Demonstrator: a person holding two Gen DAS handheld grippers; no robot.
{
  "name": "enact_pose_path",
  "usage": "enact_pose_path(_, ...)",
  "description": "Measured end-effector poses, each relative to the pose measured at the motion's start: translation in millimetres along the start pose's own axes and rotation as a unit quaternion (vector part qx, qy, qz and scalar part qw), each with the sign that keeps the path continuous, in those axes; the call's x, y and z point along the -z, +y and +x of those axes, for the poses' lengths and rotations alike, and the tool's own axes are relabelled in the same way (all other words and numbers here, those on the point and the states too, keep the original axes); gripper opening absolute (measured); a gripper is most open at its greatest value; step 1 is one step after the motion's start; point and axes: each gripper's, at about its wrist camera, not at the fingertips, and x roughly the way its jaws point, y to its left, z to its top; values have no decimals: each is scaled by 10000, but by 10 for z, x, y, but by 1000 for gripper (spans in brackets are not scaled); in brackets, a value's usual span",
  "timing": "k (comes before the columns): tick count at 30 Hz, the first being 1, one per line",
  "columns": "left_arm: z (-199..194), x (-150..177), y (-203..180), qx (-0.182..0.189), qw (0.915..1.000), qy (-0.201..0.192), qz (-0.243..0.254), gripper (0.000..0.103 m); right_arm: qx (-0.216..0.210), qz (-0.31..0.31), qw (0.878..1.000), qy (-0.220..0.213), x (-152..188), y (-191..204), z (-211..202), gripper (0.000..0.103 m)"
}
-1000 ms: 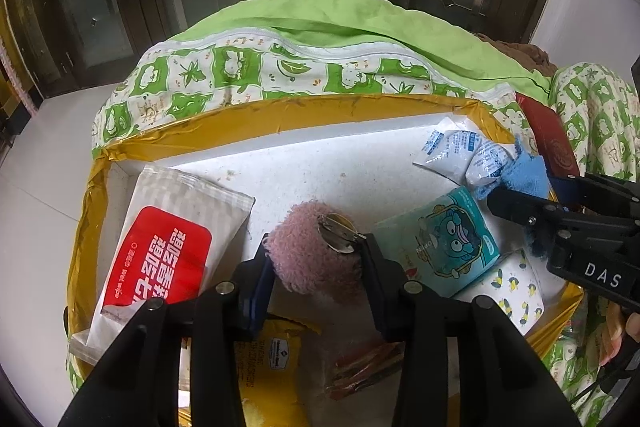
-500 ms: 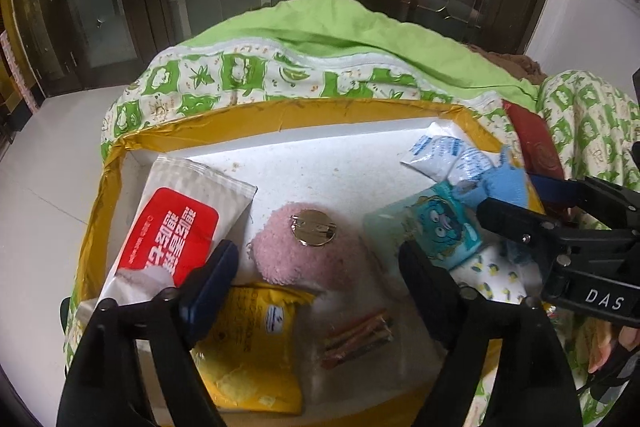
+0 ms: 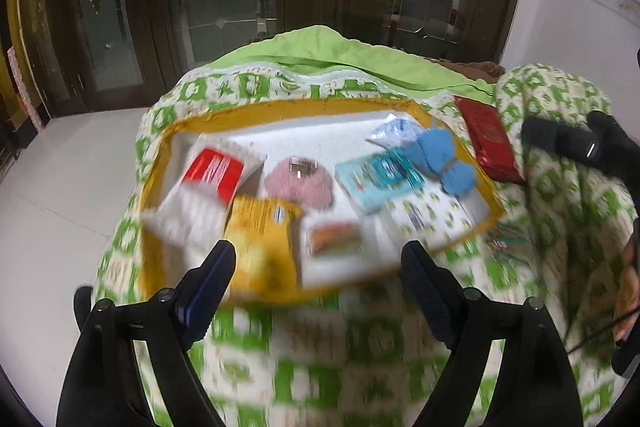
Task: Organize soft objects
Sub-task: 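Move both tools back toward the loose items beside the tray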
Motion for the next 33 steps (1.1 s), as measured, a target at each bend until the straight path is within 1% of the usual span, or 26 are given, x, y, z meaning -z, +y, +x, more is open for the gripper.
enact_pose_path(3,-175,228,42,119,9997,16,-229,85,-176,-68,9990,-405,78,127,-317,87)
enact_pose_path(6,-327,482,108,199,9984,33,-523,85,-310,-114,9968,-731,152,224,-617,90)
enact_pose_path(8,-401,656,139,224,9973,79,-692,85,-511,-13,9945,-918,212,259,-840,91)
enact_pose_path(11,-469,854,167,239,9957,198,-878,85,-797,315,9881,-1281,327,281,-1278,95)
enact_pose_path(13,-535,927,156,264,9954,201,-900,85,-855,421,9843,-1485,386,292,-1517,99)
enact_pose_path(15,-583,967,123,305,9956,187,-869,85,-771,419,9803,-1768,459,339,-1797,102)
enact_pose_path(19,-684,1047,-30,438,9964,171,-710,85,-675,210,9710,-2284,548,434,-2249,102)
enact_pose_path(22,-728,1129,-150,554,9965,235,-577,85,-762,336,9655,-2466,545,422,-2419,102)
enact_pose_path(23,-741,1160,-190,574,9966,265,-529,85,-810,361,9653,-2457,536,413,-2420,102)
enact_pose_path(25,-761,1227,-261,629,9965,344,-437,85,-991,616,9635,-2409,528,336,-2414,102)
enact_pose_path(26,-769,1255,-293,638,9965,373,-390,85,-1150,850,9625,-2304,534,277,-2394,102)
enact_pose_path(27,-783,1282,-319,645,9966,389,-345,85,-1383,1186,9619,-2040,540,196,-2302,102)
enact_pose_path(28,-795,1312,-354,653,9966,413,-272,85,-1449,1364,9623,-1854,552,158,-2247,102)
enact_pose_path(29,-805,1338,-383,660,9967,432,-212,85,-1439,1602,9644,-1538,581,108,-2135,102)
enact_pose_path(30,-812,1357,-412,663,9967,453,-146,85,-1304,1775,9691,-1114,623,81,-1994,102)
enact_pose_path(31,-819,1377,-450,676,9966,473,-56,85,-1103,1829,9750,-606,680,79,-1832,102)
enact_pose_path(33,-822,1407,-500,718,9961,511,58,85,-828,1798,9800,226,810,97,-1550,102)
